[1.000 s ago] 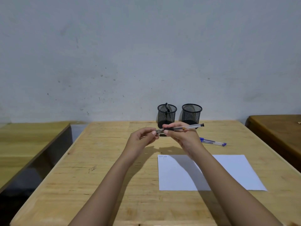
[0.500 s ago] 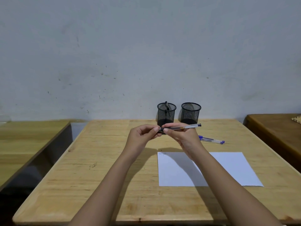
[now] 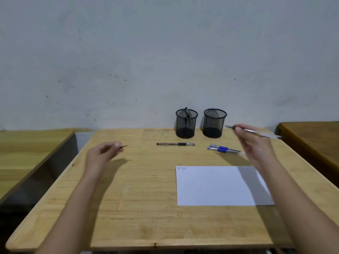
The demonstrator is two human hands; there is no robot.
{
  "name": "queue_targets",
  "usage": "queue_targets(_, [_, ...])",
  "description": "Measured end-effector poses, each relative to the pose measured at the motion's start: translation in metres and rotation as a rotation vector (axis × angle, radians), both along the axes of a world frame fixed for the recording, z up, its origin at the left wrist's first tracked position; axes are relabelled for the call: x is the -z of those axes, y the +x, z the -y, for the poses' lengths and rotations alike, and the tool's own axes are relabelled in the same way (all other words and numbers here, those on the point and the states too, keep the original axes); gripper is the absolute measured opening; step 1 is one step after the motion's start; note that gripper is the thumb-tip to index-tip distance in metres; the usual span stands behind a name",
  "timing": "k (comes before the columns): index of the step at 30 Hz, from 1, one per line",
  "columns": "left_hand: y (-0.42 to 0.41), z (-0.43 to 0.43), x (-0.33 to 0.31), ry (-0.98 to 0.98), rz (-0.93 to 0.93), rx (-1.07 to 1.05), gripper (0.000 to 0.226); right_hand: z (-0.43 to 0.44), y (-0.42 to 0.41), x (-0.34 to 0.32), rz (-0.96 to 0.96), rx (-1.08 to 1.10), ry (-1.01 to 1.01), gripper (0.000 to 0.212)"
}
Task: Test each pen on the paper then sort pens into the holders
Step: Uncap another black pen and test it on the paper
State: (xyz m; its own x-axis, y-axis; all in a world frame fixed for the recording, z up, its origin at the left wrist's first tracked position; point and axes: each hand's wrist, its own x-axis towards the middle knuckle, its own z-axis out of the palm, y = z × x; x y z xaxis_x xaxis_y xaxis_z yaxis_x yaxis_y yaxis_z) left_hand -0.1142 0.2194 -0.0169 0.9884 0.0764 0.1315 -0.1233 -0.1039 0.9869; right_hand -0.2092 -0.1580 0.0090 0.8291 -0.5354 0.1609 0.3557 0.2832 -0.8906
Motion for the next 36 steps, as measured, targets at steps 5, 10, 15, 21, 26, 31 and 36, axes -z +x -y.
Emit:
queue_targets(5, [0.003,0.075,0.041,0.131,0.003,0.148,0.008,-0.045,0.018,0.036,-0.188,-0.034,-0.214,0.019])
queue_targets(10, [0.012,0.086,0.056,0.365,0.072,0.199,0.007,-0.054,0.020,0.044,-0.224,-0.019,-0.172,0.015])
queue_targets(15, [0.014,0.090,0.056,0.487,0.130,0.180,0.007,-0.068,0.024,0.044,-0.244,-0.142,-0.208,0.009])
queue_targets(21, [0.000,0.096,0.041,0.488,0.200,0.160,0.020,-0.090,0.034,0.051,-0.321,-0.102,-0.309,0.012])
queue_targets(26, [-0.037,0.105,0.045,0.577,0.124,0.621,0.032,-0.099,0.038,0.055,-0.309,-0.073,-0.284,0.023])
queue_targets(31, [-0.040,0.108,0.063,1.003,0.254,0.697,0.060,-0.101,0.034,0.064,-0.310,-0.088,-0.270,0.026])
queue_targets(36, [-0.040,0.109,0.067,1.082,0.279,0.699,0.059,-0.103,0.038,0.068,-0.354,-0.048,-0.289,0.037])
